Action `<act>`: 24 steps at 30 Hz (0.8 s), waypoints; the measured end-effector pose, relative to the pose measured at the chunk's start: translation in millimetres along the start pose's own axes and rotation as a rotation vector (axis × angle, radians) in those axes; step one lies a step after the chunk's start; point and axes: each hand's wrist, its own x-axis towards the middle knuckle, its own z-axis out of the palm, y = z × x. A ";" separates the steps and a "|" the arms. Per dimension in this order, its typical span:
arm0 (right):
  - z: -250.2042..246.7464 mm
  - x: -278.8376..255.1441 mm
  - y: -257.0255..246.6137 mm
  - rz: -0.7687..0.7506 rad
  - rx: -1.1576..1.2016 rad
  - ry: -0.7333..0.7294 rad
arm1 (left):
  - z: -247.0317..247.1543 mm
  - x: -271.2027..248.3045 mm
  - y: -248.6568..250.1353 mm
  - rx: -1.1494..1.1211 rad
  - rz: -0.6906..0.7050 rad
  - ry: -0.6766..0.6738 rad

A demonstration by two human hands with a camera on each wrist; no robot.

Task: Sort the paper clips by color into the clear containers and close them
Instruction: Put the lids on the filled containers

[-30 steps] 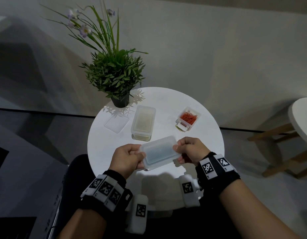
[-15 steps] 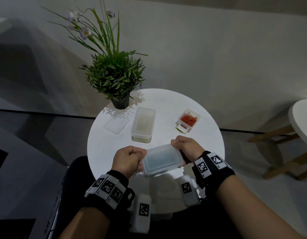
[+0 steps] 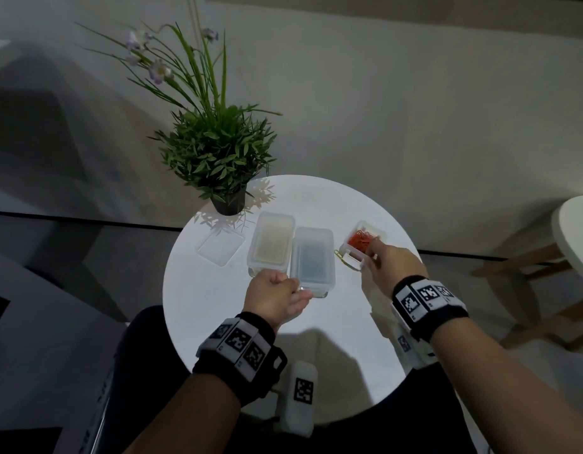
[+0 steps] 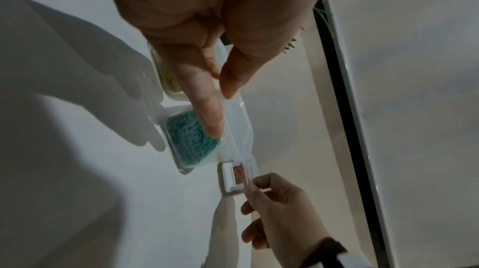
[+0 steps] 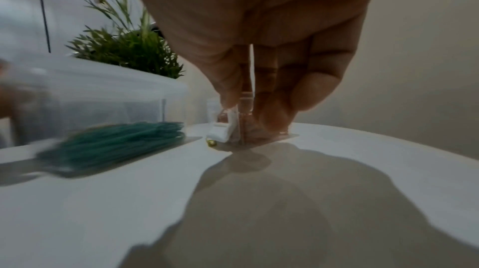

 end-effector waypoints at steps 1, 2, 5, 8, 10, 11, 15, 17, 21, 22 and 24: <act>1.4 -6.0 1.9 -0.005 0.004 -0.004 | -0.1 1.4 1.8 -0.002 0.020 -0.005; 3.5 -12.7 4.7 -0.010 0.013 -0.009 | -1.9 2.5 3.1 0.016 0.041 -0.013; 10.2 -33.9 13.7 -0.010 0.065 -0.003 | -14.3 4.2 5.7 0.106 0.069 -0.013; 16.5 -46.5 18.7 -0.019 0.123 0.019 | -34.3 7.2 6.9 0.291 0.198 0.083; 17.5 -49.6 15.4 -0.021 0.103 0.008 | -45.3 11.2 7.3 0.451 0.320 0.158; 16.5 -49.6 12.4 -0.019 0.072 -0.001 | -48.4 12.4 8.6 0.498 0.363 0.185; 5.3 -44.5 0.5 0.006 -0.114 0.022 | -56.6 20.6 13.1 0.593 0.455 0.267; -1.3 -38.8 -2.0 0.033 -0.129 0.027 | -61.1 25.2 13.3 0.652 0.458 0.274; -13.0 -31.4 -13.3 0.016 -0.149 0.049 | -73.8 36.7 13.5 0.730 0.424 0.335; -14.1 -31.1 -19.2 -0.019 -0.151 0.075 | -76.6 39.2 14.9 0.757 0.431 0.348; -11.9 -30.9 -34.0 -0.086 -0.124 0.089 | -79.8 43.4 18.6 0.828 0.472 0.333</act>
